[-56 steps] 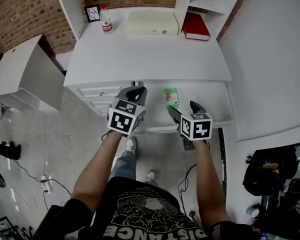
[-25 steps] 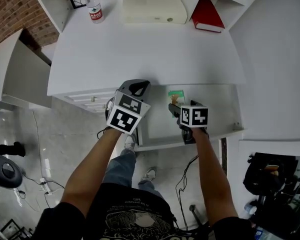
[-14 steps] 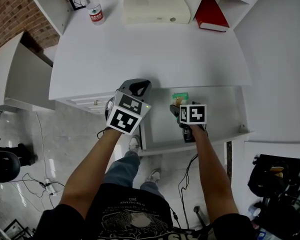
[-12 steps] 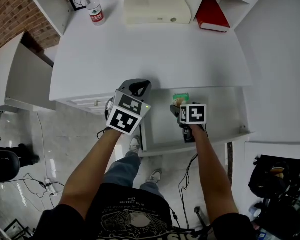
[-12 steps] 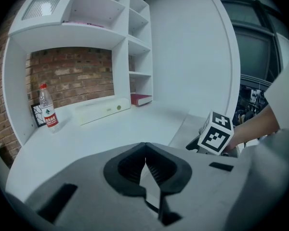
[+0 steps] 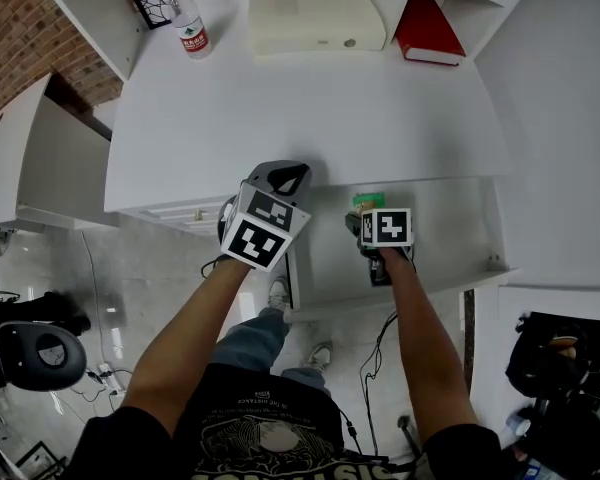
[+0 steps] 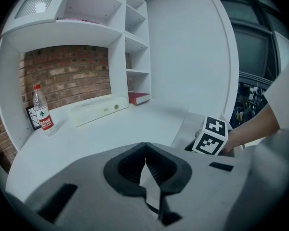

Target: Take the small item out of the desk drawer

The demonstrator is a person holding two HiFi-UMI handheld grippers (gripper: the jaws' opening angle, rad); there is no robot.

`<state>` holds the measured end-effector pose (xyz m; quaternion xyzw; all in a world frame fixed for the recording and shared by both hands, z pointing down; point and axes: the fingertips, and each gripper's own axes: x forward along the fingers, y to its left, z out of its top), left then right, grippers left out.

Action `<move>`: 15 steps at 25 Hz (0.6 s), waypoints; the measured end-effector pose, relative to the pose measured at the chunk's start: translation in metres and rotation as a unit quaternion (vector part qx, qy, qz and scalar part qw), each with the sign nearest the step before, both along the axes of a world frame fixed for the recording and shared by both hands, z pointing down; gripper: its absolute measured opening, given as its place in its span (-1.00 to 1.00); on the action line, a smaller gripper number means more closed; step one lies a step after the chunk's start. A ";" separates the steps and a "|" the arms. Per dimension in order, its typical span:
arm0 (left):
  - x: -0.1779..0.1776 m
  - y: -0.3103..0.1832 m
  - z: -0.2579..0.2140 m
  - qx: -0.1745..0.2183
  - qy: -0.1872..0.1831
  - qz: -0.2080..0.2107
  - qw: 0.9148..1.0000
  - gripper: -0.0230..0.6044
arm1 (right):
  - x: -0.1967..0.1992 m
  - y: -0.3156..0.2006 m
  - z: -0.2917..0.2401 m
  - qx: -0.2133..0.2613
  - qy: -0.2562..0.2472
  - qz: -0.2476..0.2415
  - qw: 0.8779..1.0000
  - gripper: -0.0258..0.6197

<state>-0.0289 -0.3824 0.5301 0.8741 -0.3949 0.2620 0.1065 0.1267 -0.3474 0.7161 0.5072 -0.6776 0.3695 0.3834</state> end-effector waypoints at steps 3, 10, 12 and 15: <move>0.001 -0.002 0.001 -0.001 -0.003 0.006 1.000 -0.90 | 0.000 0.000 0.002 -0.003 0.002 0.006 1.000 0.51; 0.003 -0.007 0.004 0.000 -0.005 0.018 1.000 -0.90 | 0.002 0.000 0.005 -0.002 0.039 0.002 0.999 0.44; 0.001 -0.011 0.002 0.003 -0.006 0.020 1.000 -0.90 | 0.002 0.000 0.005 -0.002 0.040 0.002 0.999 0.44; -0.002 -0.014 -0.001 0.001 -0.011 0.020 1.000 -0.90 | 0.003 0.000 0.005 -0.003 0.041 0.002 0.999 0.44</move>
